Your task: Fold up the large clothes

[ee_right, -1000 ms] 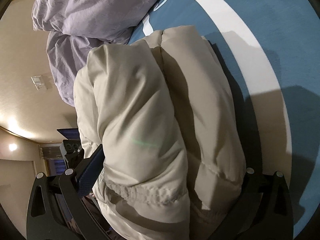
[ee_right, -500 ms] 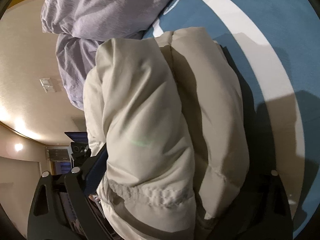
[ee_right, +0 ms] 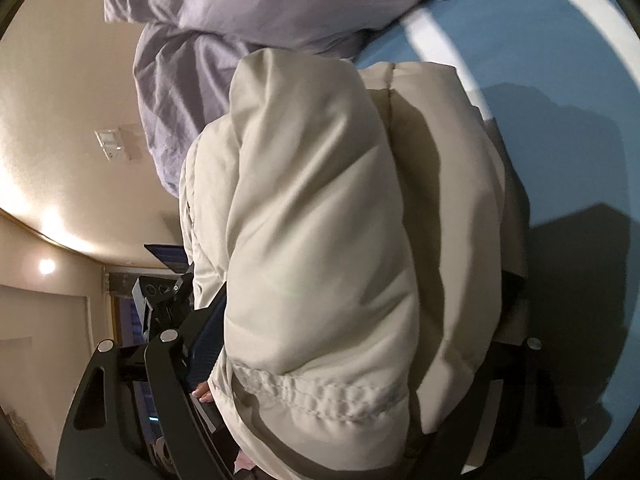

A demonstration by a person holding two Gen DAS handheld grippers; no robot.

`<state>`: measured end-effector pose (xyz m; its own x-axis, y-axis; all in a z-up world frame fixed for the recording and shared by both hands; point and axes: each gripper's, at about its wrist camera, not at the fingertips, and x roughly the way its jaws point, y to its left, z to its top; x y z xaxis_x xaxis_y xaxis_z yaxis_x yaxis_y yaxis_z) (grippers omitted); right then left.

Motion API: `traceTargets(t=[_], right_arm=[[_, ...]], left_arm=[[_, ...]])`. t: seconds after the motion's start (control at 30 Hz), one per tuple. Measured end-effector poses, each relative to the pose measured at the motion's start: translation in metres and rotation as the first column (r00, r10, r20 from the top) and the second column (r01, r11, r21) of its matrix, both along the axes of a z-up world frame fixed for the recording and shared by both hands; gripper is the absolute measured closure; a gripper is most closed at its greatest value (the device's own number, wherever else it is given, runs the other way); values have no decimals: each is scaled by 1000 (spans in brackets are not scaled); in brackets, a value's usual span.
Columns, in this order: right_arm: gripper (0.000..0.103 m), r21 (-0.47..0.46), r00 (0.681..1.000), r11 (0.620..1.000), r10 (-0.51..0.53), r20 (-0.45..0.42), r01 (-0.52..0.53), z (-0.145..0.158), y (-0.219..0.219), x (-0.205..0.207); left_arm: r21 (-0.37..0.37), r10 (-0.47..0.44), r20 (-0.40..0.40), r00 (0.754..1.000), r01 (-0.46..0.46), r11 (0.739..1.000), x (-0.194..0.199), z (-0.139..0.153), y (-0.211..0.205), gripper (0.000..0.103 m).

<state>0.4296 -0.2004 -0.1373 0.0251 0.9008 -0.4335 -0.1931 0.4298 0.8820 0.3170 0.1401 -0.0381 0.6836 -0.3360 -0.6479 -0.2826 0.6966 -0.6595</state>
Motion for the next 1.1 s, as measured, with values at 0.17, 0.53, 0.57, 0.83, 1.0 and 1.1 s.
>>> traceTargets(t=[0.17,0.53,0.57,0.83,1.0,1.1], right_arm=[[20,-7,1000,1000,10,0,-10,5,33,9],[14,-146,997,986,-78,9,78,3,47,9],[13,-157,996,984,-86,15,87,6,42,7],[13,-202,960,944,-235,149,263,44,-4,-8],[22,-251,899,905,-239,367,342,87,10,-27],[37,-322,853,883,-148,501,342,101,37,-48]], left_arm=[[39,48,1,999,-48,998,6,9,31,26],[177,127,-59,990,-115,978,10,-7,46,16],[202,128,-62,990,-113,973,10,-4,44,16],[427,82,-7,997,-72,901,-2,34,13,16],[517,6,39,999,-25,856,-9,56,-26,16],[578,-44,39,998,13,816,-12,62,-50,15]])
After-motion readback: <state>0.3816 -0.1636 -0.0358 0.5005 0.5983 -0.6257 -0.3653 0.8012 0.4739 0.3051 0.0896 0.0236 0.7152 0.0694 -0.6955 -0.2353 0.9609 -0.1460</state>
